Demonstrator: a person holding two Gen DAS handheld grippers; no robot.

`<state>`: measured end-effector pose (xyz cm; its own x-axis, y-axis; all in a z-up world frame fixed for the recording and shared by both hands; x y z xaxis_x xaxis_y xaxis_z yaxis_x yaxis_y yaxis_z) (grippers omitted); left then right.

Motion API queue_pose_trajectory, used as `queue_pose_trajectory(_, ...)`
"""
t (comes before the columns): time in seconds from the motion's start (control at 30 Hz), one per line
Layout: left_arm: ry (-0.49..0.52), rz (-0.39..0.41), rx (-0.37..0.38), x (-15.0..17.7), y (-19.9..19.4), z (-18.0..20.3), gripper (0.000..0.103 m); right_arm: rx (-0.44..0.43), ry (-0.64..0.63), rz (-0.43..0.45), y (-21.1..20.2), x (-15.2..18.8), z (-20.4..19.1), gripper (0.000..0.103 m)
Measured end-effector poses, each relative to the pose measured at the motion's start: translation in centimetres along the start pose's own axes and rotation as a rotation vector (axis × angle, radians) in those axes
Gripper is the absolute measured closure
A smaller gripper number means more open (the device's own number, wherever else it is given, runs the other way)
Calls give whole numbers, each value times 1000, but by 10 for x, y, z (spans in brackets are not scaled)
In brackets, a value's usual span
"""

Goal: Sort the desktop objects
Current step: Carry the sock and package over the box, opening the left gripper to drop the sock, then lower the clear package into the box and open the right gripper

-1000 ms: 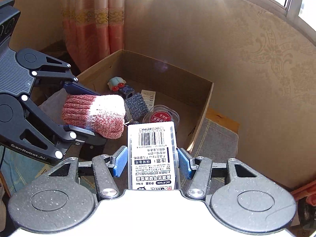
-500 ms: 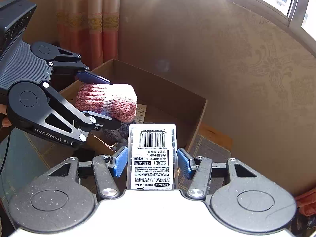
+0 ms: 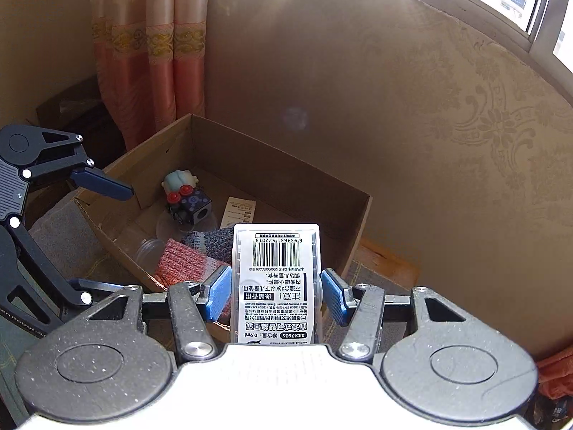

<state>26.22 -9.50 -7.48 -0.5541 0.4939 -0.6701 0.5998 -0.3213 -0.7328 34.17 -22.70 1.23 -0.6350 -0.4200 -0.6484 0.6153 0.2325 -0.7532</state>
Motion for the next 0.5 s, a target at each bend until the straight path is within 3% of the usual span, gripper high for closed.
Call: queue_pose_trajectory(0.5, -17, -2, -51, 26, -28, 11, 10, 16, 7, -52, 45, -23, 5, 43)
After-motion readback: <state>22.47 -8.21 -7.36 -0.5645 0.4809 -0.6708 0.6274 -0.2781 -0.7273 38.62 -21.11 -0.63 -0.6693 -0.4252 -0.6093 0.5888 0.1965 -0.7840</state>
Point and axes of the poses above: each gripper's, at about its wrist camera, not at the fingertips, and y roughly the way its jaws point, z to its right, x to its underside, the point moved 6 cm from there along y, roughly the way its jaws point, and after that the axes turned 3 degrees about y, right-handed, at the moved point
